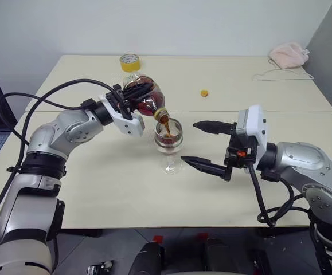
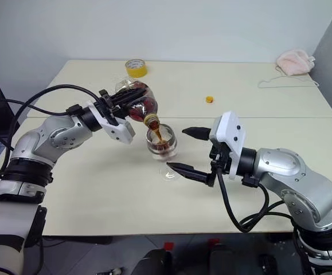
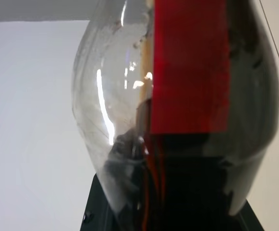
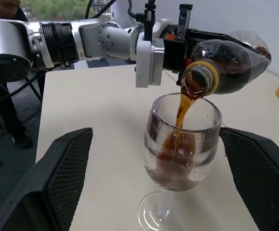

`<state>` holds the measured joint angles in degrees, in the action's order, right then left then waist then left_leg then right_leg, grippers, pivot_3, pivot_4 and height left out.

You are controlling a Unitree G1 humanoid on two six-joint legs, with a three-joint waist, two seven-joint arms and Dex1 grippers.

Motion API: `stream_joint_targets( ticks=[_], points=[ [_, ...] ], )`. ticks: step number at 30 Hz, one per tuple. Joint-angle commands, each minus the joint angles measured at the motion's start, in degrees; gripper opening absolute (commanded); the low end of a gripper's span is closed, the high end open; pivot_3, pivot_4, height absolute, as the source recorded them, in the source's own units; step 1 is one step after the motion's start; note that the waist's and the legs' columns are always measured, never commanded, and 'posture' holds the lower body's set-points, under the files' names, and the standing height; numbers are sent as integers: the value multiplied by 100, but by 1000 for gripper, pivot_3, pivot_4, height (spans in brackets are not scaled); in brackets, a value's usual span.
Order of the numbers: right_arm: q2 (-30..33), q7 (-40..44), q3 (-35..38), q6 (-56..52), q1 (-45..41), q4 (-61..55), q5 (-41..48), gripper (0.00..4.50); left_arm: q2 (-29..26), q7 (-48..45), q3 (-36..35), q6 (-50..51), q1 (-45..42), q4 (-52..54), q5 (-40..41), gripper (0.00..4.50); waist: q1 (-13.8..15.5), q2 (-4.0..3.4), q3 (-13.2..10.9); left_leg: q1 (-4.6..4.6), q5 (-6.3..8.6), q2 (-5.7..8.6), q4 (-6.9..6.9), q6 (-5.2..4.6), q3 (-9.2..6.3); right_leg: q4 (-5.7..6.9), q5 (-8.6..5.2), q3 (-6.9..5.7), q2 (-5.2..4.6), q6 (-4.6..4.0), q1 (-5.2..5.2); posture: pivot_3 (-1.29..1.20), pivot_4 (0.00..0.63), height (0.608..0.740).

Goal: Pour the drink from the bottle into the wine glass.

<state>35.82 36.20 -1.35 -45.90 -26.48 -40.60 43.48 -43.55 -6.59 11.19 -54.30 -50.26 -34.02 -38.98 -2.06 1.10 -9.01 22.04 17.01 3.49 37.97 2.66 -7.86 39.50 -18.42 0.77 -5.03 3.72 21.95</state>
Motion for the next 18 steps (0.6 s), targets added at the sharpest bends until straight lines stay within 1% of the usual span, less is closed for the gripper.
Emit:
stream_joint_targets(
  ticks=[1,18],
  points=[
    [15,-27,108,46,-145,-223,142,4500,-136,245,-34,-62,-245,36,-37,756,0,0,0,0,0,0,0,0,1,1,0,0,0,0,0,0,150,740],
    [40,-42,117,25,-135,-226,218,4500,-171,520,58,-55,-403,-136,-177,756,-2,0,0,6,0,0,2,0,4,6,0,2,0,0,8,0,150,740]
  ],
)
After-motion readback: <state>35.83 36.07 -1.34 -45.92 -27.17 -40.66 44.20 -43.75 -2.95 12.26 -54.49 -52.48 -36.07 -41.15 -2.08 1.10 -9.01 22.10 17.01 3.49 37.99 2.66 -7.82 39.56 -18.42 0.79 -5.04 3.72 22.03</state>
